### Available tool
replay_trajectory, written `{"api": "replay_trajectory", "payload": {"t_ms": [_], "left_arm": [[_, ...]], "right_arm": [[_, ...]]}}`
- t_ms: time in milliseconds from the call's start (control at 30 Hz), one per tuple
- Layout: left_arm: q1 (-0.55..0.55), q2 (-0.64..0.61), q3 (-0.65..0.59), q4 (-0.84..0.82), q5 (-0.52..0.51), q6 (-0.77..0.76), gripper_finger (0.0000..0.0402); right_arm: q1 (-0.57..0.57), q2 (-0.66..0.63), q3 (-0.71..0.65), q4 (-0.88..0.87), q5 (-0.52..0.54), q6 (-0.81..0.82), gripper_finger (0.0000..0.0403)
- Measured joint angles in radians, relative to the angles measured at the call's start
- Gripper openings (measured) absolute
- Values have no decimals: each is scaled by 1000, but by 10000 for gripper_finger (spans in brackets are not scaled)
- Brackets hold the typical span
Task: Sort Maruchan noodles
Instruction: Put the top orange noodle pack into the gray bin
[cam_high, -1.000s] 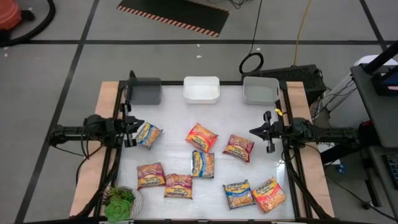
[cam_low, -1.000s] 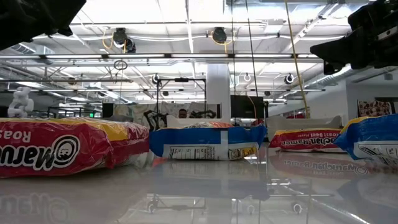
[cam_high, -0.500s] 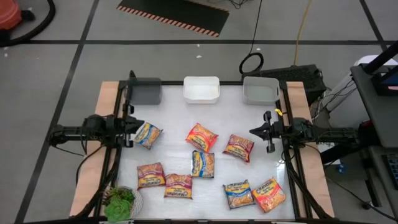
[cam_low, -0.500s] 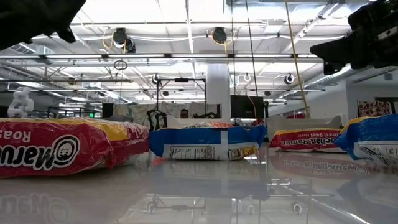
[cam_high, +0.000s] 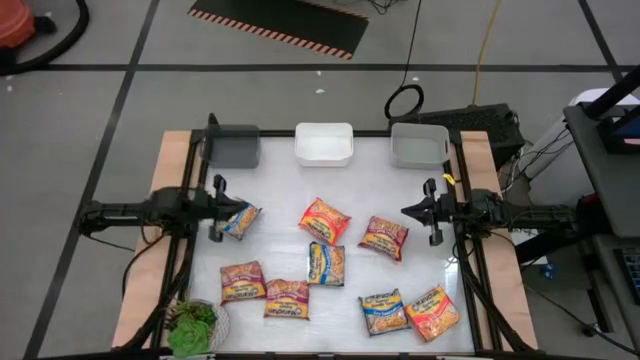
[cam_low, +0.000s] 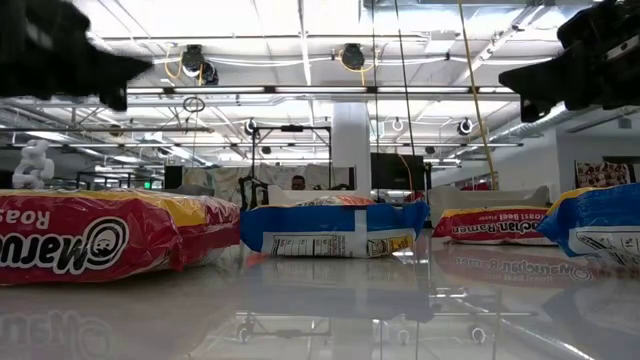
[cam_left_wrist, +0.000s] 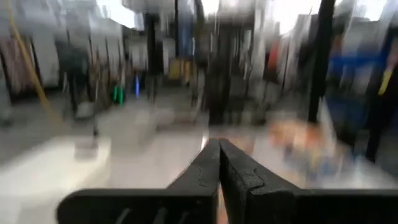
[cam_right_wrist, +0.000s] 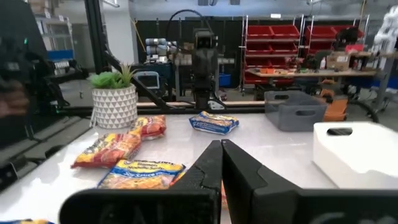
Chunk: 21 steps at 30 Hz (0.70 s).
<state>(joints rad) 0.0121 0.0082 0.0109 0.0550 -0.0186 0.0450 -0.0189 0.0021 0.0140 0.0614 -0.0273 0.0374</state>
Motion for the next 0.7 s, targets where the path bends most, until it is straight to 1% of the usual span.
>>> {"api": "replay_trajectory", "payload": {"t_ms": [33,67,267,333,433,467,567,633,700], "left_arm": [[0,1,1,-43,0,6,5],[1,10,5,-51,3,1,5],[-8,33,6,-16,17,-85,5],[-7,35,5,-20,-11,-95,5],[-2,38,7,29,-101,-93,5],[1,38,12,23,-112,-93,5],[11,59,73,-70,-114,-102,5],[18,89,145,-168,-114,-115,5],[22,136,219,-256,-123,-131,5]], "right_arm": [[0,0,0,-2,0,3,0],[0,0,0,-5,0,3,0],[0,2,0,7,7,-21,0],[0,3,0,29,27,-20,0],[0,3,5,46,61,7,0],[0,6,8,43,72,17,0],[0,21,12,25,82,36,0],[0,38,13,22,84,35,0],[0,62,13,16,108,33,0]]}}
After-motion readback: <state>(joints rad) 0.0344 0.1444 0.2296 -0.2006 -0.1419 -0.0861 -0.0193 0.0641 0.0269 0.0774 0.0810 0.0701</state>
